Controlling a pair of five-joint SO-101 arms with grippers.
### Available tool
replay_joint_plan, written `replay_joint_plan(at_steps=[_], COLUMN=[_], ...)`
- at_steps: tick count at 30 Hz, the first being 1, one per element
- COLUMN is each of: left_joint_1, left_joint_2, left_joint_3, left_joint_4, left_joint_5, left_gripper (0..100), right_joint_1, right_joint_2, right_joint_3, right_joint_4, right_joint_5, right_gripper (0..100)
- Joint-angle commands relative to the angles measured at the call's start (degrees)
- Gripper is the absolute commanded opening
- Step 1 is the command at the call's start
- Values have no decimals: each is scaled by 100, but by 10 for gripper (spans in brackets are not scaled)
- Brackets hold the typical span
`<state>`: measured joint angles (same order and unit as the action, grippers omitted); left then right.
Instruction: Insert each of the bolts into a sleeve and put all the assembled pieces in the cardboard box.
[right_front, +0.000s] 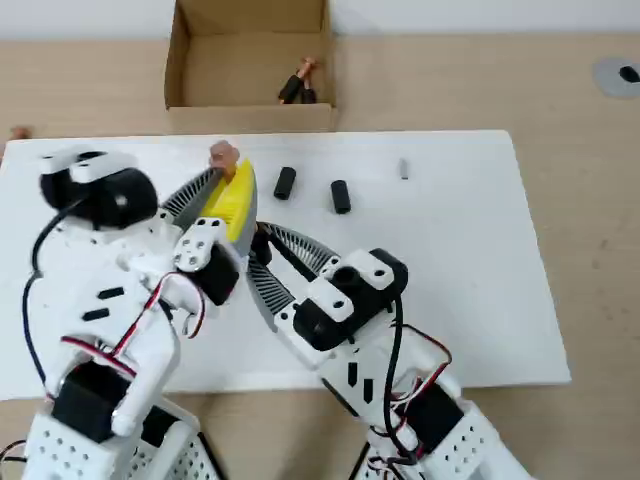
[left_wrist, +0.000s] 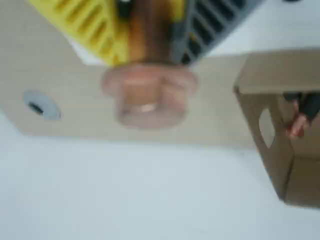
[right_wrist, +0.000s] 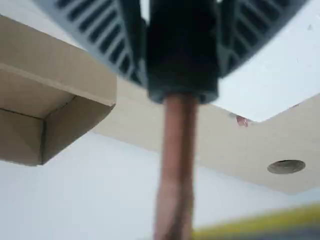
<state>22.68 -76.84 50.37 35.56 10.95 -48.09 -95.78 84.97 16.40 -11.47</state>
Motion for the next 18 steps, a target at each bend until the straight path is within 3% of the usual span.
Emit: replay_joint_plan(at_steps=[1, 11, 18], left_joint_1=[18, 229, 158], left_joint_2=[-66, -66, -66], left_joint_3=[35, -18, 9], left_joint_4=[-114, 431, 1002], left_joint_5=[-35, -35, 0], left_gripper=[6, 12, 115], right_joint_1=[-75, -57, -57], right_joint_2=[-66, -66, -66], right_joint_3=[-347, -347, -347], right_joint_4=[-123, -123, -141], right_joint_5=[-53, -53, -53], right_gripper=[9, 9, 9])
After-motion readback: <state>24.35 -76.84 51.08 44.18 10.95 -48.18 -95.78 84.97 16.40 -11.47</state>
